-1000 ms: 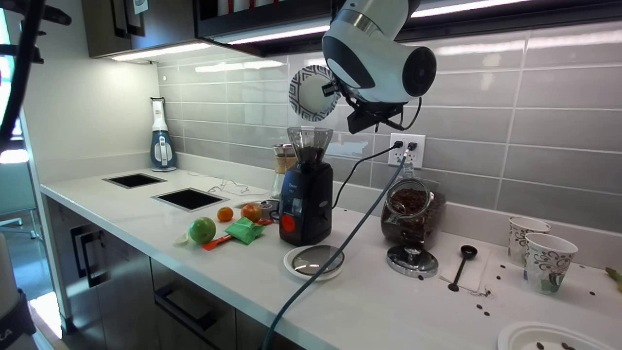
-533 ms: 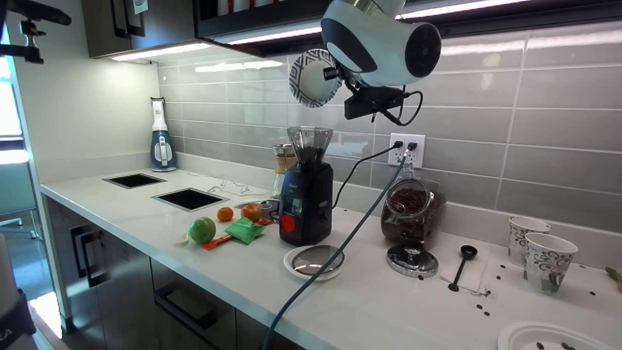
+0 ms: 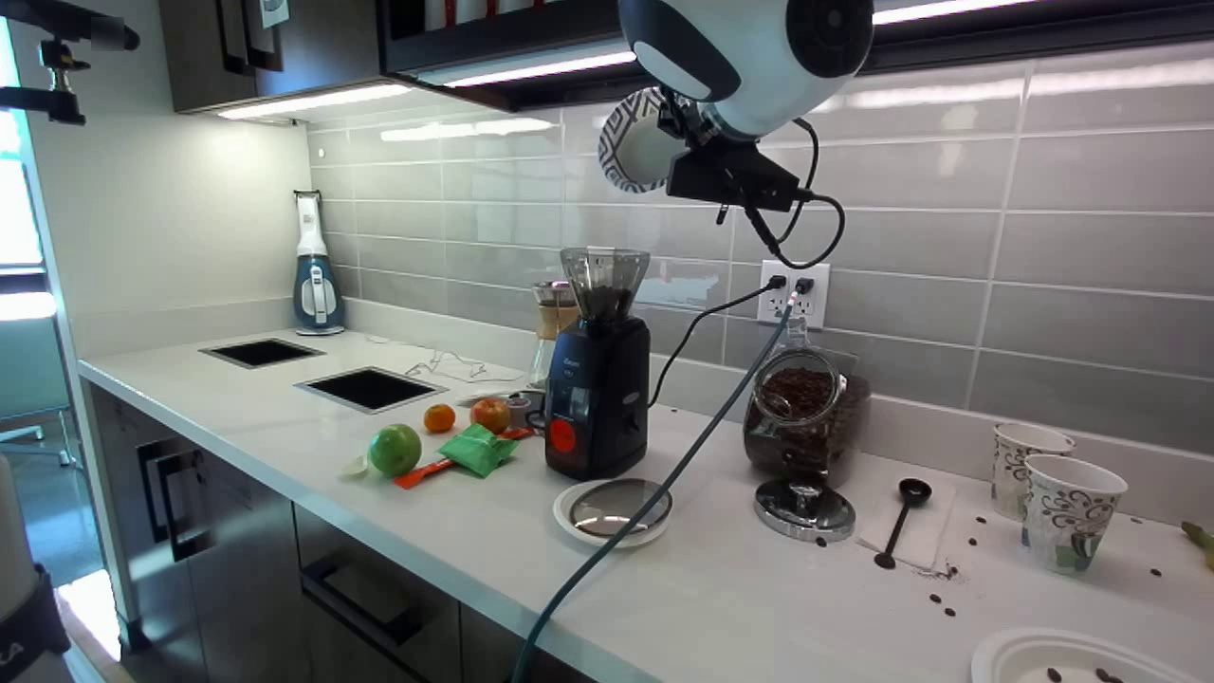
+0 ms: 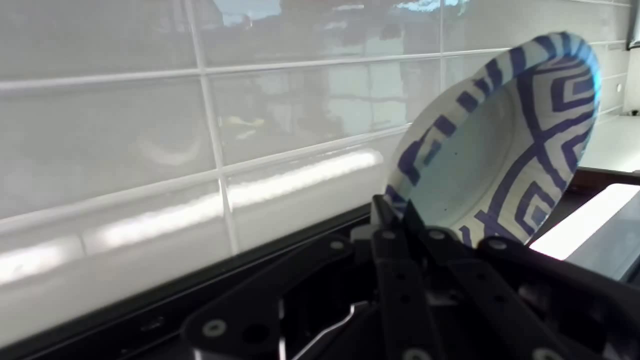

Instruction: Pour the coffee beans on the plate into the coffee making machine

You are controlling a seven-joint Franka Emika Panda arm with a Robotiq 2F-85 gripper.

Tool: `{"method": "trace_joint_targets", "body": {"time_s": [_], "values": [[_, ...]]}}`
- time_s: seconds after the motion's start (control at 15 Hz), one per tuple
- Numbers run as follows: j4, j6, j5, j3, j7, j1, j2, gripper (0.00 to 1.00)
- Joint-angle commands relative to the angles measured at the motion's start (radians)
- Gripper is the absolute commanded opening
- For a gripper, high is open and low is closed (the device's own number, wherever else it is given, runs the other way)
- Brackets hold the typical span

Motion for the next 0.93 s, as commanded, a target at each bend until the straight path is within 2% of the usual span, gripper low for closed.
{"method": "trace_joint_targets", "body": {"time_s": [0.0, 0.47, 0.87], "values": [[0.001, 0.059, -0.102, -0.005, 0.222, 0.009, -0.025, 0.01], [-0.004, 0.162, -0.381, -0.013, 0.602, 0.001, -0.059, 0.01], [0.017, 0.044, -0.607, -0.046, 0.931, -0.027, -0.051, 0.01]]}}
